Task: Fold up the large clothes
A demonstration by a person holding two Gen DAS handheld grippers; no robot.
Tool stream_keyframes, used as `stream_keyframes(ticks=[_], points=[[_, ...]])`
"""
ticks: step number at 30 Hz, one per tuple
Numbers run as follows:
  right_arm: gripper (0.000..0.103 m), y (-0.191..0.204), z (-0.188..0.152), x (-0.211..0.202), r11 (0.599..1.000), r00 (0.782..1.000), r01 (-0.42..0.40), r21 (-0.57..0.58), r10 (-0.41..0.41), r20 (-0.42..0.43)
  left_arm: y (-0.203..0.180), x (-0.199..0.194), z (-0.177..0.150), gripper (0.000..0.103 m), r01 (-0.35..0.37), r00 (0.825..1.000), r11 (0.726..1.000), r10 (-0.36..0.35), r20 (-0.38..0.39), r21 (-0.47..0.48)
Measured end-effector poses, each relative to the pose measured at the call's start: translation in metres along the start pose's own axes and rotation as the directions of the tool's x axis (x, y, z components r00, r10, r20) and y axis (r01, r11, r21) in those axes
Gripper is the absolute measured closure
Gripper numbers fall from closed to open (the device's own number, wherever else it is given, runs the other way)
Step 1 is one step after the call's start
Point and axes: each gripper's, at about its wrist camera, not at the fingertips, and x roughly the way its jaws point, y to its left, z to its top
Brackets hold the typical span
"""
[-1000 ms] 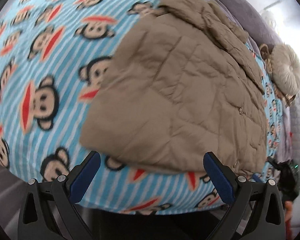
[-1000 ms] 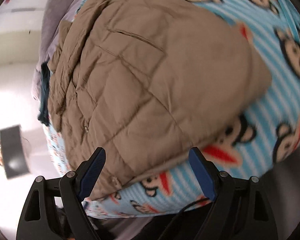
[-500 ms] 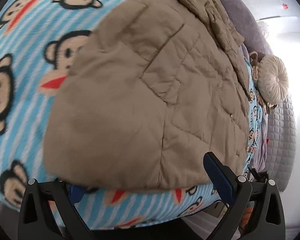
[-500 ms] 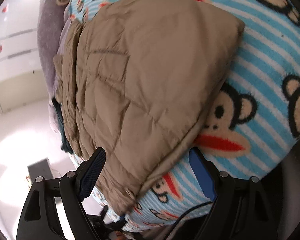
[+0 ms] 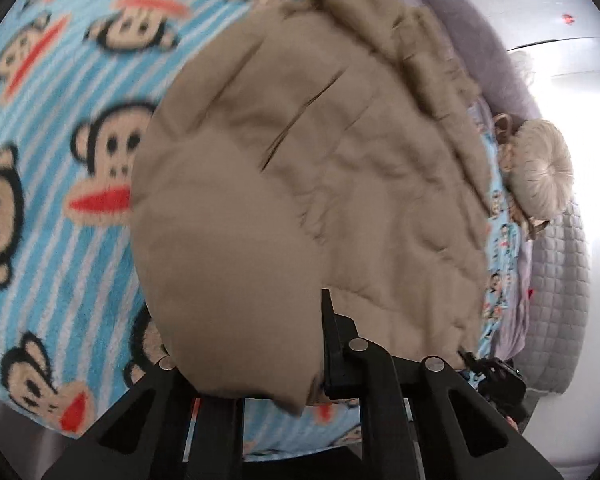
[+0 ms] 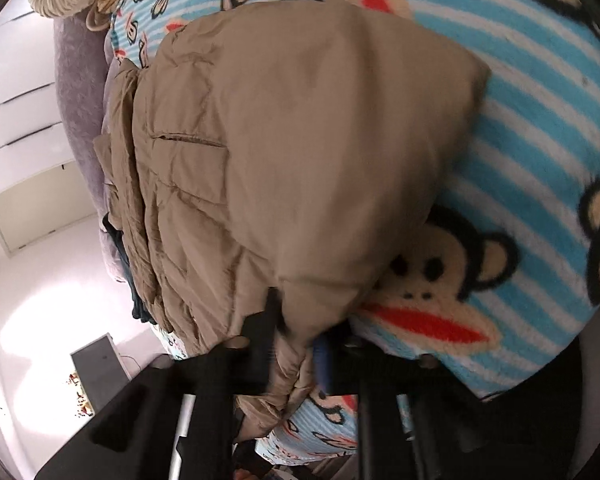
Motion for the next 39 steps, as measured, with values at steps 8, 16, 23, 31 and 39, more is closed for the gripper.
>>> stream_keyframes(ticks=[8, 16, 23, 31, 39], points=[[0.094, 0.104, 0.021, -0.02, 0.949, 1.0, 0.022, -0.314, -0.027, -0.012, -0.08, -0.062, 0.047, 0.087, 0.052, 0.982, 0.995, -0.067, 0.175, 0.087], [0.094, 0.251, 0.055, -0.017, 0.776, 0.998, 0.022, -0.63, -0.049, -0.026, -0.16, -0.08, 0.141, 0.087, -0.048, 0.955, 0.99, 0.008, 0.295, 0.13], [0.094, 0.343, 0.103, 0.034, 0.715, 0.995, 0.052, -0.698, -0.093, -0.022, -0.184, -0.042, 0.233, 0.087, -0.193, 0.955, 0.959, 0.135, 0.265, 0.206], [0.094, 0.373, 0.157, 0.124, 0.762, 0.985, 0.149, -0.631, -0.171, 0.027, -0.171, 0.049, 0.309, 0.087, -0.307, 0.939, 0.931, 0.262, 0.223, 0.197], [0.094, 0.348, 0.185, 0.178, 0.795, 0.983, 0.167, -0.583, -0.183, 0.032, -0.179, 0.097, 0.313, 0.086, -0.464, 0.877, 0.827, 0.376, 0.3, 0.317]])
